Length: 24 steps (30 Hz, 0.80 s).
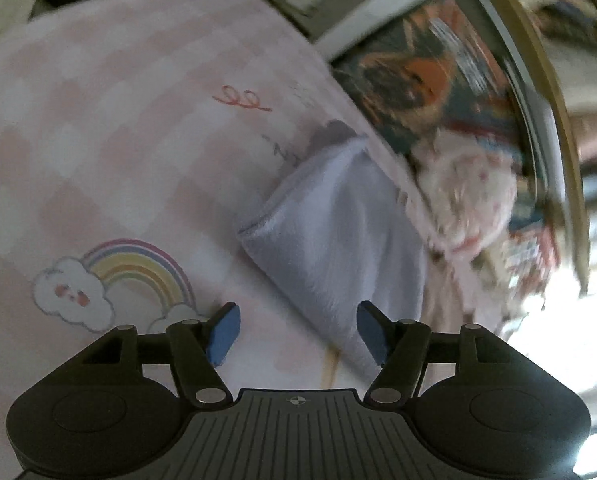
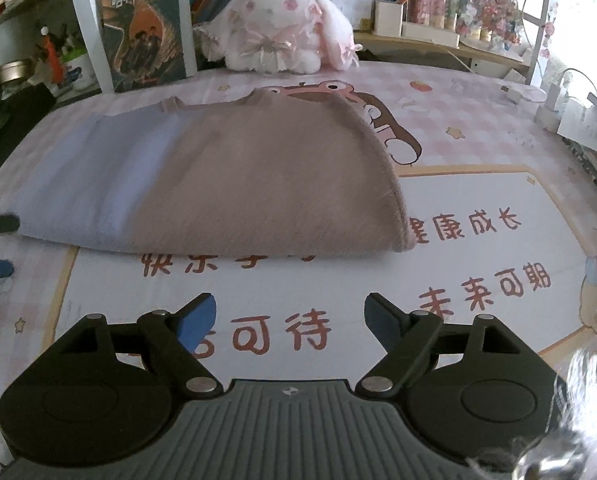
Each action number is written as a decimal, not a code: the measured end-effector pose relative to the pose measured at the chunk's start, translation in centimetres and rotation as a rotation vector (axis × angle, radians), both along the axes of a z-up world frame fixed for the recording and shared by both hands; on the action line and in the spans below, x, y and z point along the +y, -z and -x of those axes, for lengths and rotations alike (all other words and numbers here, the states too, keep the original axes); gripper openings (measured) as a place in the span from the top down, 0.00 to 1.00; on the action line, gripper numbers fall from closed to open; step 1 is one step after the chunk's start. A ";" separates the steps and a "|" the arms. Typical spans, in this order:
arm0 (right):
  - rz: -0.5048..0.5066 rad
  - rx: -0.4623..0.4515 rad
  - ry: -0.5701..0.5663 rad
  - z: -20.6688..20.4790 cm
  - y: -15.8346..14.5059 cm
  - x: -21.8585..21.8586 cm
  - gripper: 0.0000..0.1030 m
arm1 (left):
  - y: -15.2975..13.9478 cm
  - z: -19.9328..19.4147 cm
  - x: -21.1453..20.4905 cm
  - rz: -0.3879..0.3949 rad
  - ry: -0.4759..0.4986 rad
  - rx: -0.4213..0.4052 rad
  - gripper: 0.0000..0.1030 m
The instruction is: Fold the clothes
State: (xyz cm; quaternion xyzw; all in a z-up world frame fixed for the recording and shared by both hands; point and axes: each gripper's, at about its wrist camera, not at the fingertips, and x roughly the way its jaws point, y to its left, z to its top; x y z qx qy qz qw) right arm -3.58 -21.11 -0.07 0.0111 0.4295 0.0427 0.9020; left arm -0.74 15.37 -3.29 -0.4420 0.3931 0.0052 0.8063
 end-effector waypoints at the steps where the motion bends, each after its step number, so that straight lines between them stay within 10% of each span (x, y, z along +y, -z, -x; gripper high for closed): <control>1: -0.002 0.003 -0.002 -0.1 0.0 0.1 0.22 | 0.3 -0.1 0.2 0.038 -0.034 0.002 0.37; 8: 0.002 0.007 -0.027 -0.8 -0.3 0.0 0.22 | 2.4 -0.7 1.5 0.310 -0.331 0.012 0.36; 19: -0.013 -0.049 -0.079 -4.1 -2.3 -3.8 0.22 | 1.2 -2.1 -1.2 0.173 -0.416 -0.015 0.41; 24: -0.022 -0.078 -0.137 -6.0 -3.1 -5.6 0.22 | 1.5 -1.4 -2.0 0.138 -0.504 0.009 0.72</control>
